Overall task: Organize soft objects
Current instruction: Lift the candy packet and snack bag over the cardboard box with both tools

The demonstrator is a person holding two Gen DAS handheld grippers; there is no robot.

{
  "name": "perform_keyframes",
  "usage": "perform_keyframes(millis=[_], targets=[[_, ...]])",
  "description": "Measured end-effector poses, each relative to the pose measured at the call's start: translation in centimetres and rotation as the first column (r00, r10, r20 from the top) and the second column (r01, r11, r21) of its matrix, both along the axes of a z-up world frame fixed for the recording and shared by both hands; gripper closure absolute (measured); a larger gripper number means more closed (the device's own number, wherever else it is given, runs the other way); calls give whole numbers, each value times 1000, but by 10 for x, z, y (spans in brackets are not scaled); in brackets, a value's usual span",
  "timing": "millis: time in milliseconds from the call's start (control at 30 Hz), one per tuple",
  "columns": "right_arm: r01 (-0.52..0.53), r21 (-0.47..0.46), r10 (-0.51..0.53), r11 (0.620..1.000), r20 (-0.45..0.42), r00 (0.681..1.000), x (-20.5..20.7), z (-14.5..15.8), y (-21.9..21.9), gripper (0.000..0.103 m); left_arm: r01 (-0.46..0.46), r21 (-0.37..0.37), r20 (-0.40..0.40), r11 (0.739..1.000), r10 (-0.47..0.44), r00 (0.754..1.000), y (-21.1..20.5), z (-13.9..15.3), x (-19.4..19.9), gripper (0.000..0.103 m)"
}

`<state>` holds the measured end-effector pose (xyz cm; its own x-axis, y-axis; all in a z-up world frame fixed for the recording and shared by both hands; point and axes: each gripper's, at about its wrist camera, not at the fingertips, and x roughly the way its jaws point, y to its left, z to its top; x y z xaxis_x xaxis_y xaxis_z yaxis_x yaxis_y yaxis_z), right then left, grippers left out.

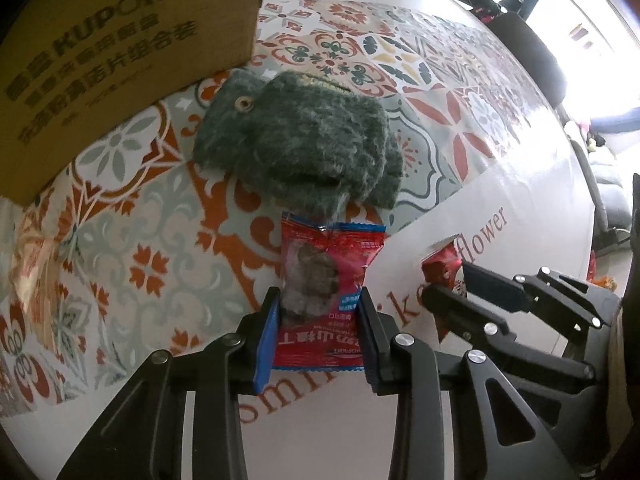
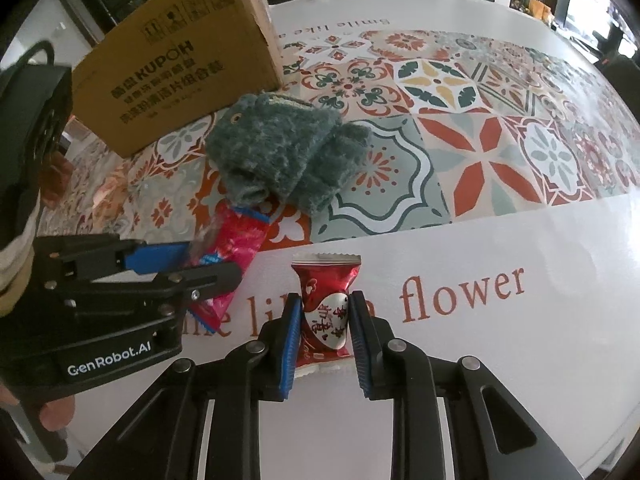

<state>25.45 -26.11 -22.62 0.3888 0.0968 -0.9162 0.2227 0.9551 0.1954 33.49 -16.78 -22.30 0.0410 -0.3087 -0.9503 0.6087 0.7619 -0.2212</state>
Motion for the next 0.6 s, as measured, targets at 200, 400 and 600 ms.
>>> perform_keyframes(millis=[200,400,600], targets=[[-29,-13,29,999,31,999,-4,14,8,77,-33,-16,13,999,33,999,18,7,-12,68],[-56,-10,56,998,57,997,-2,26,18,77,-109,-38,53,993,111,992,41,21,-18,68],[-83,-10,83,997,98,992,3,42,29,77,-186,-67,84,980,191,978,60,35,-23,68]])
